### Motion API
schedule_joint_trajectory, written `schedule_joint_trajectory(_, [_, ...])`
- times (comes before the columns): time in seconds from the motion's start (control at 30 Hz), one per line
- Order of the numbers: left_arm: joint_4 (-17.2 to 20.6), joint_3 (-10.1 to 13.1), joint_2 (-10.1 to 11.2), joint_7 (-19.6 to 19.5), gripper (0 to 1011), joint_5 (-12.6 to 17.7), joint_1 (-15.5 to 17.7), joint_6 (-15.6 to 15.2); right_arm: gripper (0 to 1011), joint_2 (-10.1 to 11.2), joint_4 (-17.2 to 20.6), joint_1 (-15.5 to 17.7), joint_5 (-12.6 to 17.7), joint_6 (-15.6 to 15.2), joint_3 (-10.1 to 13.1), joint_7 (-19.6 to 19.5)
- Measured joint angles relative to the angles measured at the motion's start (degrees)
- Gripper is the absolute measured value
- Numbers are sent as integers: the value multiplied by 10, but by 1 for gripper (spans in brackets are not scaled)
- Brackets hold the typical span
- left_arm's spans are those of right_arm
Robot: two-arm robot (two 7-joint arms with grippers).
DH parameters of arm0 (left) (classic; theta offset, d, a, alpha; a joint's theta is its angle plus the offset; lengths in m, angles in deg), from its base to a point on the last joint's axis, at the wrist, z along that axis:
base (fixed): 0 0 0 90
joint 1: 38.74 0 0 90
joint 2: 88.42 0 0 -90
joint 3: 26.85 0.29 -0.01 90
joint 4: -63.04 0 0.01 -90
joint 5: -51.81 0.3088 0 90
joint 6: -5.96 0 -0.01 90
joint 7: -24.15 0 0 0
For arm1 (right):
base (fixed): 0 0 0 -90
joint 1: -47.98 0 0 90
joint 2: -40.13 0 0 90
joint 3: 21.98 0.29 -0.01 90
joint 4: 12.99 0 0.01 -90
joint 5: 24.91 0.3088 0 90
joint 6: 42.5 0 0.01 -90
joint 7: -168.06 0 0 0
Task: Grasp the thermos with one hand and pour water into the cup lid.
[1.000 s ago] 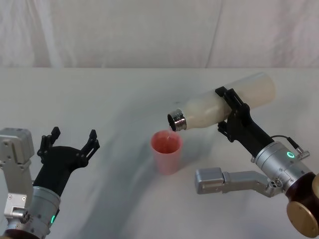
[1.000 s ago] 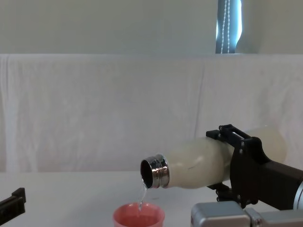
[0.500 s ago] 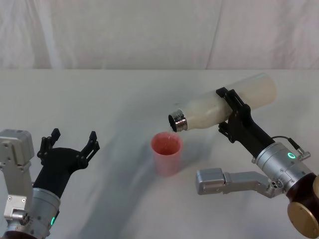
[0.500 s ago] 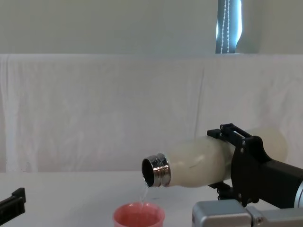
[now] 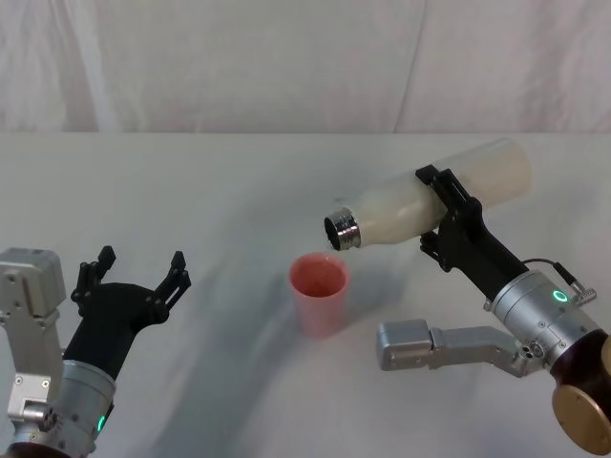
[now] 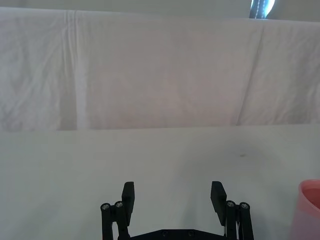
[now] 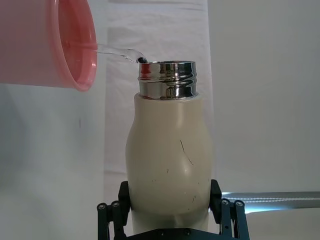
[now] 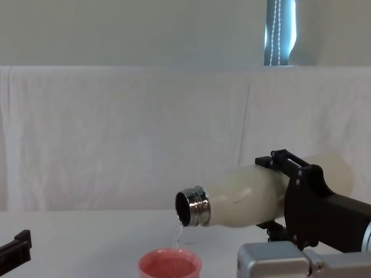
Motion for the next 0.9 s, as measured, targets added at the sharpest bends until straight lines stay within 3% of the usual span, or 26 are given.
schedule_joint_trajectory(0.17, [0,0,0,0,1001,0,0,0,951,-5,2,8,25,6,9,0])
schedule_joint_trajectory(0.4, [0,0,0,0,1001,0,0,0,951,-30,8,32,111,38,42,1])
schedule_joint_trajectory(0.63, [0,0,0,0,1001,0,0,0,951,-44,11,43,151,53,60,9])
schedule_joint_trajectory(0.9, [0,0,0,0,1001,0,0,0,951,-71,14,59,222,69,94,28])
